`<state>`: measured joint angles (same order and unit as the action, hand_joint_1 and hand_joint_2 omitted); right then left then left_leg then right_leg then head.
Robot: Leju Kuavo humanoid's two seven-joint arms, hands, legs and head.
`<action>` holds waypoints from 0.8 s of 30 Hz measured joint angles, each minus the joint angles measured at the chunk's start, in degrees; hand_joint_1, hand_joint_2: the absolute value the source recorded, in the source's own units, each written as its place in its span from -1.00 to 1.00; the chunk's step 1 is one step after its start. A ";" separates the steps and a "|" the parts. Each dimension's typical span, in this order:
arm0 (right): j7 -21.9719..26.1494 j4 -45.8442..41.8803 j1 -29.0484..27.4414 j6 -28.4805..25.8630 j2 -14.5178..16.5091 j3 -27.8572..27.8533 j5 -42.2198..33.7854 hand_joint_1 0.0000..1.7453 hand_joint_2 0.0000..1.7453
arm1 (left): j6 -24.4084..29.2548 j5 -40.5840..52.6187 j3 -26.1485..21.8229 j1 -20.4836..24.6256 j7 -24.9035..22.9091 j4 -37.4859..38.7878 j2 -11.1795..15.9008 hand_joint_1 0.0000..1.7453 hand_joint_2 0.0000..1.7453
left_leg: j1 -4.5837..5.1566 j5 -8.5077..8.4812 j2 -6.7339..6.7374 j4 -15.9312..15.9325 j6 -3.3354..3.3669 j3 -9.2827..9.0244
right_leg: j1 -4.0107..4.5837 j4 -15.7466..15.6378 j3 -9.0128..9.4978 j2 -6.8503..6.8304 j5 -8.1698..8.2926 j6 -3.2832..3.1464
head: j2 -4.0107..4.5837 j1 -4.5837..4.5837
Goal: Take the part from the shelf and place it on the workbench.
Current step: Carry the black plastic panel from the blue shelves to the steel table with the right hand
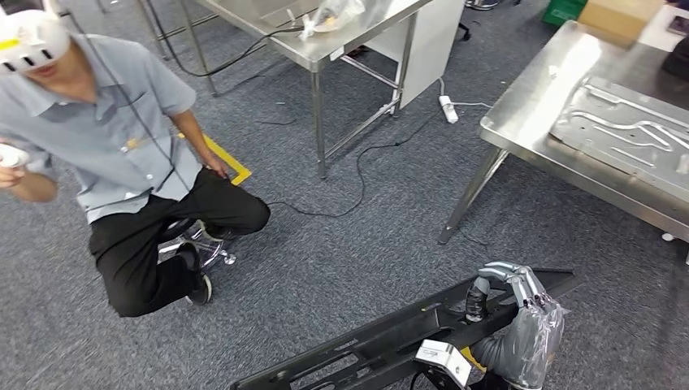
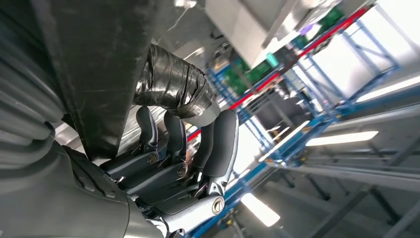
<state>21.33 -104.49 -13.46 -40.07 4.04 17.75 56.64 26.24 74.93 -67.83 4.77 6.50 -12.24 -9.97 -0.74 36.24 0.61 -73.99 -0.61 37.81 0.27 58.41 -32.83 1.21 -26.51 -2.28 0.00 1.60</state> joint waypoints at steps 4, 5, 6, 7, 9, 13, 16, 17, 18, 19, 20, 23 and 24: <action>-0.10 0.01 -0.10 -0.01 -0.01 -0.01 0.14 1.00 1.00 | -0.25 -0.03 -0.01 -0.23 0.33 0.00 0.10 -1.00 1.00 | -0.18 -6.80 -2.11 9.34 0.04 -3.32 | -0.17 1.34 -0.19 3.17 -0.76 0.65 | 0.00 0.00; -0.15 0.00 -0.11 0.00 -0.01 -0.01 0.17 1.00 1.00 | -0.34 -0.03 -0.02 -0.24 0.34 0.00 0.12 -1.00 1.00 | -0.27 -7.68 -3.19 11.93 0.16 -4.40 | -0.18 1.78 -0.46 3.76 -0.96 0.97 | 0.00 0.01; -0.20 -0.01 -0.12 0.00 -0.01 -0.01 0.20 1.00 1.00 | -0.42 -0.03 -0.02 -0.23 0.36 0.00 0.13 -1.00 1.00 | -0.26 -7.86 -3.99 13.36 0.32 -4.97 | -0.21 2.10 -0.77 4.23 -1.09 1.29 | 0.00 0.03; -0.27 -0.01 -0.15 0.00 -0.01 -0.01 0.21 1.00 1.00 | -0.49 -0.02 -0.01 -0.17 0.35 0.00 0.13 -1.00 1.00 | -0.16 -7.60 -4.21 13.63 0.56 -5.11 | -0.24 2.23 -1.04 4.70 -1.08 1.60 | 0.00 0.04; -0.36 -0.01 -0.26 -0.02 -0.02 -0.01 0.23 1.00 1.00 | -0.57 -0.02 -0.01 0.03 0.28 0.00 0.10 -1.00 1.00 | -0.20 -7.82 -3.11 14.02 1.23 -5.29 | -0.40 2.28 -1.26 5.35 -1.02 2.14 | 0.00 0.04; -0.52 0.00 -0.18 -0.02 -0.02 -0.01 0.29 1.00 1.00 | -0.61 -0.01 -0.02 -0.07 0.05 0.00 0.13 -1.00 1.00 | -0.41 -8.03 -0.57 14.87 2.31 -5.87 | -0.43 10.34 -5.17 0.32 -5.42 3.31 | 0.00 0.29; -0.61 0.13 -0.20 -0.01 -0.02 -0.01 0.30 1.00 1.00 | -0.61 -0.01 -0.02 -0.22 -0.11 0.00 0.13 -1.00 1.00 | -0.33 -7.65 1.47 14.86 2.33 -6.09 | -0.79 16.42 -8.58 -0.82 -6.71 3.69 | 0.00 0.28; -0.64 0.17 -0.21 -0.01 -0.02 -0.01 0.30 1.00 1.00 | -0.61 -0.01 -0.02 -0.22 -0.15 0.00 0.13 -1.00 1.00 | -0.32 -7.47 2.12 14.86 2.26 -6.30 | -0.81 14.67 -7.77 -1.05 -5.13 3.61 | 0.00 0.28; -0.67 0.20 -0.21 -0.01 -0.02 -0.01 0.30 1.00 1.00 | -0.61 -0.01 -0.02 -0.21 -0.19 0.00 0.12 -1.00 1.00 | -0.32 -7.25 2.72 14.86 2.15 -6.61 | -0.73 11.13 -5.99 -1.64 -2.95 3.38 | 0.00 0.28; -0.70 0.21 -0.17 -0.01 -0.02 -0.01 0.29 1.00 1.00 | -0.61 -0.01 -0.02 -0.19 -0.23 0.00 0.11 -1.00 1.00 | -0.31 -7.04 3.30 14.95 2.00 -6.94 | -0.48 7.31 -4.00 -2.87 -1.39 3.06 | 0.00 0.27; -0.75 0.23 -0.13 0.00 -0.02 -0.01 0.28 1.00 1.00 | -0.62 -0.01 -0.02 -0.17 -0.27 0.00 0.11 -1.00 1.00 | -0.22 -6.84 3.84 15.02 1.80 -7.26 | -0.09 4.09 -2.38 -4.01 -0.33 2.67 | 0.00 0.29; -0.95 0.31 -0.02 -0.01 -0.03 -0.01 0.25 1.00 1.00 | -0.66 -0.01 -0.02 -0.04 -0.31 0.00 0.11 -1.00 1.00 | 0.01 -6.60 5.46 15.49 1.03 -7.93 | 0.73 1.36 -1.37 -4.49 -0.12 1.80 | 0.00 0.27; -1.00 0.32 -0.05 -0.02 -0.03 -0.01 0.24 1.00 1.00 | -0.67 -0.01 -0.02 0.04 -0.31 0.00 0.11 -1.00 1.00 | 0.02 -6.44 5.77 15.64 0.71 -8.13 | 0.48 1.07 -1.22 -3.78 0.00 1.51 | 0.00 0.24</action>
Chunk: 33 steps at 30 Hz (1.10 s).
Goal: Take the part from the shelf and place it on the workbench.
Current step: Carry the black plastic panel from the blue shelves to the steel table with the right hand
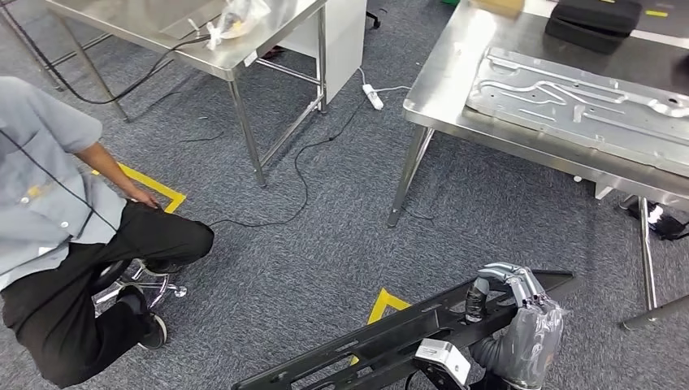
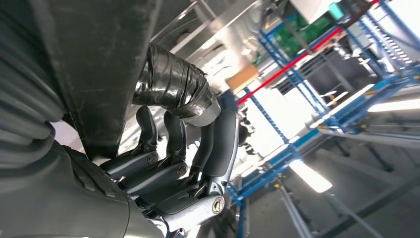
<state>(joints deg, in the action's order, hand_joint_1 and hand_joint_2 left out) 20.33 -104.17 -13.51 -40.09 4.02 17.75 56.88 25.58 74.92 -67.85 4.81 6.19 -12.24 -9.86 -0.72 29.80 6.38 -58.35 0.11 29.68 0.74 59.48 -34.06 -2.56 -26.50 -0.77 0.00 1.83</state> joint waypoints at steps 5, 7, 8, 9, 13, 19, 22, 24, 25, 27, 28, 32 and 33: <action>-0.08 0.09 0.29 0.01 0.01 0.00 -0.01 1.00 1.00 | -0.03 0.01 0.01 0.01 0.00 0.00 0.10 -1.00 1.00 | -0.13 5.60 -5.31 -11.13 -0.76 5.20 | -0.63 -1.29 1.02 2.90 0.46 -1.12 | 0.00 -0.13; -0.12 0.15 0.29 0.01 0.01 0.00 -0.01 1.00 1.00 | -0.05 0.01 0.01 -0.17 -0.01 0.00 0.11 -1.00 1.00 | -0.16 5.91 -5.72 -15.55 -0.91 8.10 | -0.61 -1.00 1.03 4.50 0.29 -1.27 | 0.00 -0.13; -0.14 0.17 0.29 0.01 0.01 0.00 -0.01 1.00 1.00 | -0.05 0.00 0.00 -0.26 -0.02 0.00 0.14 -1.00 1.00 | -0.18 4.44 -5.79 -14.80 -0.95 8.18 | -0.64 -0.80 1.05 5.38 0.18 -1.24 | 0.00 -0.13; -0.15 0.17 0.29 0.01 0.01 0.00 -0.01 1.00 1.00 | -0.05 0.00 -0.01 -0.32 -0.03 0.00 0.20 -1.00 1.00 | -0.24 2.12 -6.12 -11.98 -0.94 7.29 | -0.70 -0.52 1.08 6.26 0.01 -1.14 | 0.00 -0.14; -0.19 0.16 0.37 0.02 0.01 0.00 -0.01 1.00 1.00 | -0.05 0.02 -0.01 -0.33 -0.04 0.00 0.37 -1.00 1.00 | -0.55 -2.05 -10.40 -1.82 -0.47 3.62 | -0.87 0.94 0.14 8.88 -0.66 0.06 | 0.00 -0.09; -0.42 0.14 0.30 -0.01 -0.01 0.00 0.05 1.00 1.00 | -0.09 -0.34 -0.04 -0.05 0.27 0.00 0.21 -1.00 1.00 | -0.79 -2.45 -6.79 -0.35 1.46 2.70 | -1.01 6.91 -3.08 5.28 -4.01 2.02 | 0.00 0.33; -0.55 0.18 0.31 0.01 -0.02 0.00 0.14 1.00 1.00 | -0.14 -0.37 -0.04 -0.27 0.47 0.00 0.22 -1.00 1.00 | -0.63 -2.14 -4.52 -0.31 1.61 2.57 | -1.51 15.11 -7.41 3.02 -6.94 2.80 | 0.00 0.42; -0.63 0.21 0.27 0.01 -0.03 0.00 0.26 1.00 1.00 | -0.21 -0.38 -0.04 -0.30 0.59 0.00 0.21 -1.00 1.00 | -0.62 -1.84 -3.07 -0.32 1.37 2.25 | -1.60 11.85 -5.79 2.35 -4.20 2.80 | 0.00 0.42; -0.66 0.22 0.28 0.01 -0.04 0.00 0.30 1.00 1.00 | -0.26 -0.39 -0.04 -0.28 0.64 0.00 0.20 -1.00 1.00 | -0.61 -1.66 -2.44 -0.31 1.16 1.97 | -1.51 7.81 -3.69 1.31 -2.30 2.57 | 0.00 0.42; -0.69 0.20 0.33 0.01 -0.04 0.00 0.36 1.00 1.00 | -0.45 -0.38 -0.04 -0.23 0.76 0.00 0.18 -1.00 1.00 | -0.45 -1.28 -1.40 -0.30 0.61 1.49 | -0.92 1.68 -0.52 -0.74 -0.30 1.75 | 0.00 0.41; -0.71 0.19 0.34 0.01 -0.04 0.00 0.38 1.00 1.00 | -0.56 -0.38 -0.04 -0.18 0.82 0.00 0.18 -1.00 1.00 | -0.39 -1.12 -0.93 -0.28 0.29 1.31 | -0.63 0.43 0.03 -1.21 -0.21 1.32 | 0.00 0.39; -0.75 0.14 0.13 -0.01 -0.05 0.00 0.46 1.00 1.00 | -0.79 -0.39 -0.04 0.16 1.09 0.00 0.02 -1.00 1.00 | -0.41 -0.14 -0.66 -0.69 -0.90 0.69 | -0.71 -0.51 0.38 0.98 0.01 -0.10 | 0.00 0.31; -0.76 0.14 0.16 -0.01 -0.04 0.00 0.51 1.00 1.00 | -0.82 -0.39 -0.04 0.16 1.17 0.00 -0.02 -1.00 1.00 | -0.45 0.96 -1.94 -2.37 -1.07 1.30 | -0.92 -0.95 0.70 1.57 0.22 -0.44 | 0.00 0.24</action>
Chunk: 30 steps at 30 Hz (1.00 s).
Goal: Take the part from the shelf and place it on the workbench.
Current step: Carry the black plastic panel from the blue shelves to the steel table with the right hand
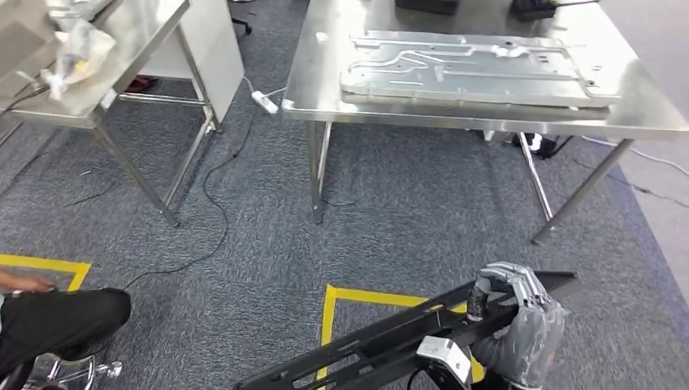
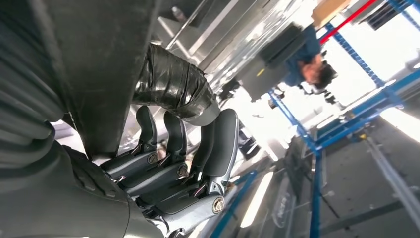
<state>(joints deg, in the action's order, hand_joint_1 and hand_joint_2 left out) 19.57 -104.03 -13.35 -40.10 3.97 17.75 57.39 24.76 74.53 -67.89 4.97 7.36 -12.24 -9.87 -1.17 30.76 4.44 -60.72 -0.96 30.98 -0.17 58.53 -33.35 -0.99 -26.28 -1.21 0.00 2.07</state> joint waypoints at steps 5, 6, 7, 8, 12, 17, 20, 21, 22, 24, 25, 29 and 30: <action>-0.11 0.02 0.04 0.02 0.01 -0.02 0.19 1.00 1.00 | -0.14 0.02 0.01 -0.38 0.20 0.02 -0.15 -1.00 1.00 | -0.09 4.69 -3.82 -13.36 -0.13 7.23 | -0.02 -0.03 0.39 3.51 -0.12 -0.84 | 0.00 -0.19; -0.14 0.02 0.01 0.01 0.01 -0.02 0.21 1.00 1.00 | -0.13 0.02 0.01 -0.45 0.20 0.02 -0.16 -1.00 1.00 | -0.10 2.83 -4.04 -11.51 -0.07 6.72 | -0.02 0.17 0.48 4.43 -0.27 -0.80 | 0.00 -0.20; -0.15 0.02 -0.01 0.01 0.01 -0.02 0.21 1.00 1.00 | -0.13 0.01 0.01 -0.52 0.21 0.02 -0.16 -1.00 1.00 | -0.12 0.35 -4.71 -7.96 0.07 5.42 | -0.04 0.43 0.56 5.33 -0.48 -0.67 | 0.00 -0.21; -0.16 0.02 -0.01 0.01 0.01 -0.02 0.21 1.00 1.00 | -0.13 0.01 0.00 -0.61 0.21 0.02 -0.14 -1.00 1.00 | -0.18 -1.58 -6.08 -4.23 0.28 4.01 | -0.02 0.77 0.52 6.10 -0.73 -0.45 | 0.00 -0.18; -0.17 0.02 -0.09 0.02 0.01 -0.02 0.21 1.00 1.00 | -0.12 0.02 0.02 -0.36 0.31 0.02 -0.14 -1.00 1.00 | -0.05 -3.05 -8.15 1.31 0.96 1.95 | -0.32 1.55 -0.38 8.46 -1.09 0.87 | 0.00 -0.17; -0.23 -0.01 -0.17 -0.01 -0.02 0.00 0.22 1.00 1.00 | -0.39 -0.10 0.00 -0.38 0.66 0.04 -0.33 -1.00 1.00 | -0.30 -3.29 -4.52 2.63 2.52 0.77 | -0.36 9.48 -4.41 2.45 -5.18 2.50 | 0.00 0.16; -0.32 0.03 -0.28 0.01 -0.04 0.00 0.23 1.00 1.00 | -0.95 -0.17 -0.01 -0.49 0.96 0.04 -0.33 -1.00 1.00 | -0.24 -2.75 -2.23 2.54 2.52 0.44 | -0.83 16.26 -8.58 1.29 -6.54 3.06 | 0.00 0.20; -0.37 0.03 -0.30 0.01 -0.05 0.00 0.23 1.00 1.00 | -1.14 -0.19 -0.01 -0.48 1.10 0.04 -0.33 -1.00 1.00 | -0.26 -2.52 -1.51 2.52 2.39 0.21 | -0.94 14.72 -7.99 1.06 -5.00 3.10 | 0.00 0.20; -0.42 0.03 -0.30 0.01 -0.05 0.00 0.23 1.00 1.00 | -1.28 -0.21 -0.01 -0.46 1.24 0.04 -0.36 -1.00 1.00 | -0.27 -2.25 -0.85 2.51 2.21 -0.14 | -1.00 11.27 -6.33 0.47 -2.81 3.05 | 0.00 0.20; -0.49 0.04 -0.21 0.01 -0.06 -0.01 0.23 1.00 1.00 | -1.38 -0.24 -0.02 -0.44 1.45 0.04 -0.37 -1.00 1.00 | -0.08 -1.69 0.26 2.55 1.63 -0.85 | -0.58 4.23 -2.82 -2.08 -0.12 2.47 | 0.00 0.19; -0.51 0.04 -0.17 0.01 -0.07 -0.01 0.23 1.00 1.00 | -1.42 -0.27 -0.03 -0.39 1.55 0.04 -0.36 -1.00 1.00 | 0.05 -1.47 0.73 2.61 1.30 -1.16 | -0.30 2.24 -1.87 -2.94 0.30 2.07 | 0.00 0.16; -0.56 0.02 -0.16 0.01 -0.12 0.00 0.23 1.00 1.00 | -1.57 -0.39 -0.05 -0.09 1.81 0.04 -0.31 -1.00 1.00 | 0.15 -0.67 1.55 2.85 -0.02 -2.10 | -0.15 1.11 -1.45 -1.51 0.26 0.54 | 0.00 0.07; -0.58 0.03 -0.09 0.01 -0.13 0.00 0.27 1.00 1.00 | -1.58 -0.41 -0.06 -0.08 1.85 0.04 -0.28 -1.00 1.00 | 0.07 0.21 0.38 1.72 -0.23 -1.75 | -0.29 0.77 -1.24 -1.02 0.39 0.13 | 0.00 -0.01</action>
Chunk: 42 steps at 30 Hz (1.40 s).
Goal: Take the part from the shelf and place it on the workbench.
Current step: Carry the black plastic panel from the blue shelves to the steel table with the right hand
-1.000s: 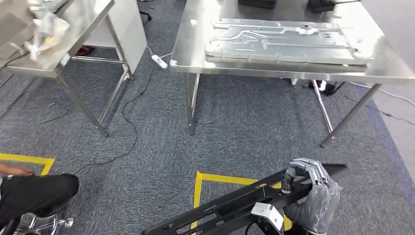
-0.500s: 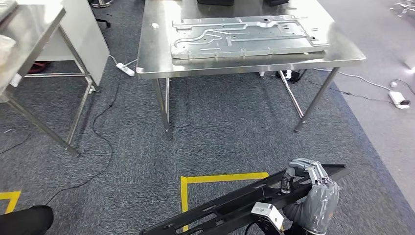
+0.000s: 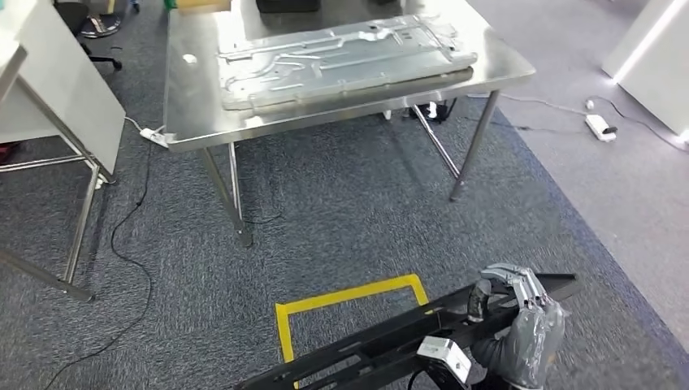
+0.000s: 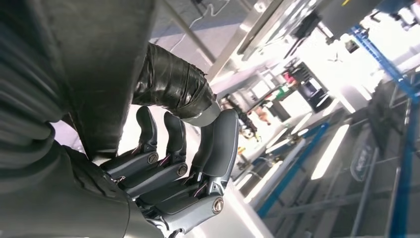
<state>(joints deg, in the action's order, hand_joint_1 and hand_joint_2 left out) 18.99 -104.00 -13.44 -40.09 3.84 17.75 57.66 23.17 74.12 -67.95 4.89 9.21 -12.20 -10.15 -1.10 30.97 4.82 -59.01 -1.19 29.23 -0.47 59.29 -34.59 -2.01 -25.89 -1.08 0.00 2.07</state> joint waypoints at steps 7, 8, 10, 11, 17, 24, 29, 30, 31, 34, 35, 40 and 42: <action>-0.05 0.72 0.45 0.02 -0.20 0.14 0.63 1.00 1.00 | -0.36 0.01 0.01 -0.37 0.14 0.00 0.13 -1.00 1.00 | -0.06 1.93 -4.32 -11.59 0.22 7.32 | 0.62 -0.12 0.97 3.04 -0.59 -1.31 | 0.00 -0.16; -0.19 0.83 0.50 0.02 -0.26 0.26 0.52 1.00 1.00 | -0.36 0.01 0.01 -0.42 0.15 0.00 0.19 -1.00 1.00 | -0.02 -0.56 -4.40 -7.64 0.56 5.93 | 0.69 -0.04 1.23 3.36 -0.81 -1.21 | 0.00 -0.16; -0.75 1.12 0.79 0.03 -0.45 0.75 0.47 1.00 1.00 | -0.37 0.00 -0.01 -0.39 0.17 0.00 0.32 -1.00 1.00 | 0.21 -3.27 -4.62 -1.41 1.17 3.50 | 0.89 0.30 1.41 3.73 -1.20 -0.75 | 0.00 -0.16; -1.17 1.27 0.97 0.04 -0.60 1.09 0.88 1.00 1.00 | -0.39 0.02 0.00 -0.31 0.21 0.00 0.36 -1.00 1.00 | 0.37 -3.42 -4.71 -0.15 1.38 3.02 | 0.89 0.38 1.36 3.80 -1.30 -0.46 | 0.00 -0.15; -2.50 1.61 1.26 0.00 -0.95 1.75 5.14 1.00 1.00 | -0.59 0.12 0.00 -0.19 0.24 0.00 0.23 -1.00 1.00 | -0.09 -3.97 -4.27 1.70 2.76 2.07 | 0.40 6.16 -1.22 2.87 -4.98 1.40 | 0.00 0.10; -2.09 1.74 1.14 0.02 -0.96 1.75 5.73 1.00 1.00 | -0.60 0.13 -0.01 -0.23 0.21 0.00 0.18 -1.00 1.00 | -0.42 -3.10 -4.40 1.27 1.87 1.51 | -0.97 4.89 -1.20 2.41 -1.87 2.68 | 0.00 0.19; -1.99 1.75 1.04 0.02 -0.95 1.73 5.80 1.00 1.00 | -0.60 0.14 -0.01 -0.13 0.19 0.00 0.18 -1.00 1.00 | -0.35 -2.59 -4.54 1.16 0.17 1.45 | -0.51 0.40 0.75 2.59 -1.20 1.37 | 0.00 0.10; -1.98 1.74 1.04 0.02 -0.93 1.73 5.79 1.00 1.00 | -0.59 0.15 -0.01 -0.12 0.18 0.00 0.19 -1.00 1.00 | -0.43 -1.99 -4.54 0.48 -0.04 1.66 | -0.58 0.22 0.92 2.54 -1.17 0.90 | 0.00 0.08; -1.96 1.74 1.05 0.02 -0.92 1.73 5.79 1.00 1.00 | -0.58 0.17 -0.01 -0.11 0.17 0.00 0.20 -1.00 1.00 | -0.49 -0.85 -4.55 -1.27 -0.16 2.40 | -0.67 0.02 1.10 2.43 -1.13 0.45 | 0.00 0.04; -1.90 1.74 1.02 0.02 -0.91 1.73 5.79 1.00 1.00 | -0.57 0.20 0.00 -0.17 0.15 0.00 0.18 -1.00 1.00 | -0.48 4.08 -4.56 -12.09 -0.22 7.72 | -0.31 -0.07 1.35 2.05 -1.32 -0.39 | 0.00 -0.03; -1.90 1.74 1.01 0.02 -0.91 1.73 5.79 1.00 1.00 | -0.57 0.20 0.01 -0.22 0.14 0.00 0.18 -1.00 1.00 | -0.46 4.60 -4.55 -14.71 -0.18 9.16 | -0.10 -0.05 1.43 1.98 -1.40 -0.51 | 0.00 -0.02; -1.90 1.75 1.02 0.02 -0.91 1.73 5.79 1.00 1.00 | -0.57 0.19 -0.01 -0.30 0.09 0.00 0.35 -1.00 1.00 | 0.29 -3.05 -4.16 -3.00 1.44 4.47 | 0.57 0.27 2.10 1.90 -2.02 -0.41 | 0.00 0.00; -1.90 1.76 1.01 0.02 -0.91 1.73 5.79 1.00 1.00 | -0.57 0.20 0.00 -0.17 0.09 0.00 0.43 -1.00 1.00 | 0.75 -3.57 -4.04 -0.07 1.97 3.31 | 0.64 0.38 2.03 1.66 -2.14 0.11 | 0.00 0.01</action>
<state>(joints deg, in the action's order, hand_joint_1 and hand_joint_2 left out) 17.09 -102.24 -12.43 -40.06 2.93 19.47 63.45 22.60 74.32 -67.95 4.72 9.30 -12.20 -9.73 -0.35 27.40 0.78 -59.07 0.78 32.55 0.18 59.67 -32.56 -0.35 -28.02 -0.98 0.00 2.08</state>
